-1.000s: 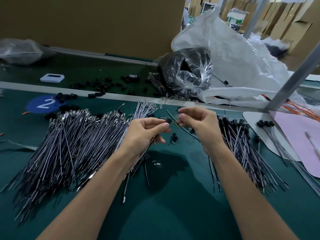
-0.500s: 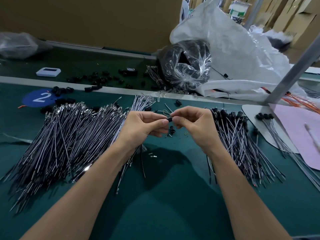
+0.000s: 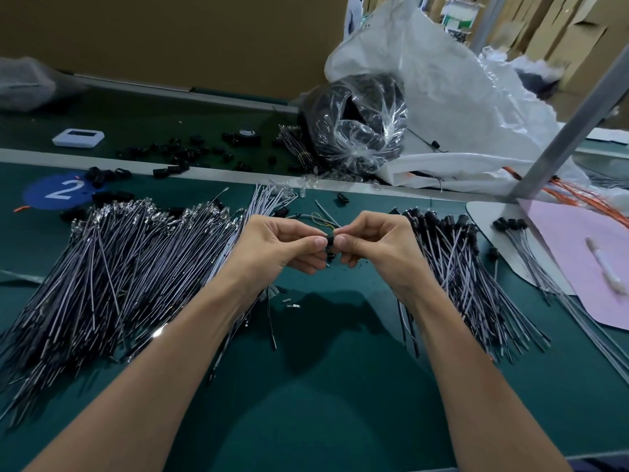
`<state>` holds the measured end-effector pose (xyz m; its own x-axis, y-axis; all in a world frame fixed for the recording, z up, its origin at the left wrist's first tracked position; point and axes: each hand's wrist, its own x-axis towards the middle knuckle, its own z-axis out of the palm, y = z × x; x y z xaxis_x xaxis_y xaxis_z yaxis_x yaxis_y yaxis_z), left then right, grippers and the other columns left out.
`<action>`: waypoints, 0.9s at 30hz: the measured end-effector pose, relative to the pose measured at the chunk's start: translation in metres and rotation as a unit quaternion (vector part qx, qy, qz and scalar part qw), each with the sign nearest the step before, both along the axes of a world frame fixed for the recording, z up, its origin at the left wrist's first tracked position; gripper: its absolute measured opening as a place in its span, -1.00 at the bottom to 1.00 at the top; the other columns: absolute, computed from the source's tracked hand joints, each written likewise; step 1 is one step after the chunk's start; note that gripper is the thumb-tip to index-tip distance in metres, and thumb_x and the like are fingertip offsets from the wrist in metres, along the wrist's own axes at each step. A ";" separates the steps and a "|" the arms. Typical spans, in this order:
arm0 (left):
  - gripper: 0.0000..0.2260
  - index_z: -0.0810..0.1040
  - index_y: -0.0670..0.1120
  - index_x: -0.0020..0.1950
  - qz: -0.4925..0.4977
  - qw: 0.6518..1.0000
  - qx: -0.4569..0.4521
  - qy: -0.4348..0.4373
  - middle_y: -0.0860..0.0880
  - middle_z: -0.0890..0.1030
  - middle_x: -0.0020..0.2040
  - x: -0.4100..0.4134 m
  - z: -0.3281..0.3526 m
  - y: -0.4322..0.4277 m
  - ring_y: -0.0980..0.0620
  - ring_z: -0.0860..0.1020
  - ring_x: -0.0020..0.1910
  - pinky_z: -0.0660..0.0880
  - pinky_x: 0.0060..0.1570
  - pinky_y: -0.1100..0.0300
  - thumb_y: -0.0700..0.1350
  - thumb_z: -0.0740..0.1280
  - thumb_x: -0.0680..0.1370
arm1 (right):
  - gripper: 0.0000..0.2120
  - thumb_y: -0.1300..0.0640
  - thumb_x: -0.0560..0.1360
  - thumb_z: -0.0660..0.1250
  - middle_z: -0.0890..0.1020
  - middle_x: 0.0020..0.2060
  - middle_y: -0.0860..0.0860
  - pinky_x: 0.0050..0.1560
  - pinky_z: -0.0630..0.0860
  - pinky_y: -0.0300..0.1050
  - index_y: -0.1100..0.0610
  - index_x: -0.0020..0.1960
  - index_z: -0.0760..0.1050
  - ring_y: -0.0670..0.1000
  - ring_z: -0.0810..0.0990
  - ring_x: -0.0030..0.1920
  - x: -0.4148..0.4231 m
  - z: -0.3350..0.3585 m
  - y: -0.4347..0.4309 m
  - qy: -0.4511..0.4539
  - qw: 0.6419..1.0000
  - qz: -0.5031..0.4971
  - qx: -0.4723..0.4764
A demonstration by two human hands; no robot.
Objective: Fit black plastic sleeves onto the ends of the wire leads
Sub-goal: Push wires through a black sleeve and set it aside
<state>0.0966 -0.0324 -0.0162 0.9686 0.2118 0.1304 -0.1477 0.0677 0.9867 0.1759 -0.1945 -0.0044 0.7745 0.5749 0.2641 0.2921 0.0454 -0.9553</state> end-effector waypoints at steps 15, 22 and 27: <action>-0.81 0.71 -0.12 -0.09 -0.054 0.998 -0.028 0.034 -0.20 0.71 -0.21 -0.003 -0.001 -0.002 -0.07 0.69 -0.32 0.61 -0.33 0.20 -0.05 0.45 0.39 | -0.94 0.27 0.39 0.45 0.66 -0.38 0.05 -0.29 0.55 -0.24 0.23 -0.17 0.57 -0.03 0.60 -0.38 -0.006 -0.001 -0.005 0.010 1.000 0.006 -0.013; -0.61 0.66 -0.13 -0.08 0.165 0.979 -0.120 -0.015 -0.07 0.67 -0.33 -0.003 0.008 0.016 0.02 0.59 -0.44 0.56 -0.36 0.24 0.16 0.23 0.55 | -0.91 0.20 0.43 0.31 0.69 -0.19 0.04 -0.05 0.61 -0.22 0.17 -0.09 0.56 -0.02 0.65 -0.17 0.017 0.068 -0.072 0.061 0.998 0.008 0.005; -0.68 0.67 -0.08 -0.12 0.272 0.951 -0.140 -0.037 -0.03 0.67 -0.34 -0.004 0.010 0.025 0.06 0.55 -0.48 0.48 -0.41 0.29 0.05 0.23 0.64 | -0.88 0.12 0.40 0.39 0.69 -0.20 0.00 -0.07 0.56 -0.23 0.04 -0.10 0.68 -0.04 0.60 -0.14 0.036 0.125 -0.104 -0.036 0.994 -0.055 -0.091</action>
